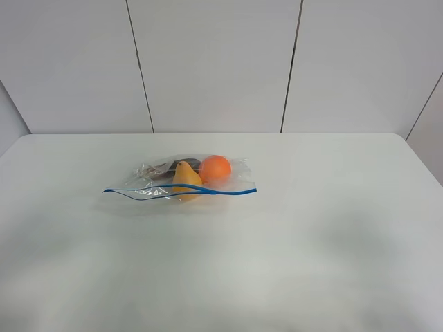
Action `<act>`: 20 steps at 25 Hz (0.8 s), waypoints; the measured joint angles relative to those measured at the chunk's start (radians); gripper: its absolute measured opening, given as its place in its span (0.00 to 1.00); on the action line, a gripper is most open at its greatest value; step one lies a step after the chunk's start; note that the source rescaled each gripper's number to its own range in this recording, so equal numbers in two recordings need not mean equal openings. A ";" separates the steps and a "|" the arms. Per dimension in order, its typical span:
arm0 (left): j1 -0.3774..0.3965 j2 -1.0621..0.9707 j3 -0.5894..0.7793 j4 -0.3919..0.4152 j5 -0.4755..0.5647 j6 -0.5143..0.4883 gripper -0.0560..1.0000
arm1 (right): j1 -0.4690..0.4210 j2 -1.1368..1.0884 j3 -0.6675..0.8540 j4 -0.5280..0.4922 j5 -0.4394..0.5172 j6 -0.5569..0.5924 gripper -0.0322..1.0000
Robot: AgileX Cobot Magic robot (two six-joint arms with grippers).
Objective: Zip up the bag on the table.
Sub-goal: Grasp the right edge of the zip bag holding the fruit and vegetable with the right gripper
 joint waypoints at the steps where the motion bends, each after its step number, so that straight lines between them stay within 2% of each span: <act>1: 0.000 0.000 0.000 0.000 0.000 0.000 1.00 | 0.000 0.000 0.000 0.000 0.000 0.000 0.95; 20: 0.000 0.000 0.000 0.000 0.000 0.000 1.00 | 0.000 0.000 0.000 0.000 -0.001 0.000 0.95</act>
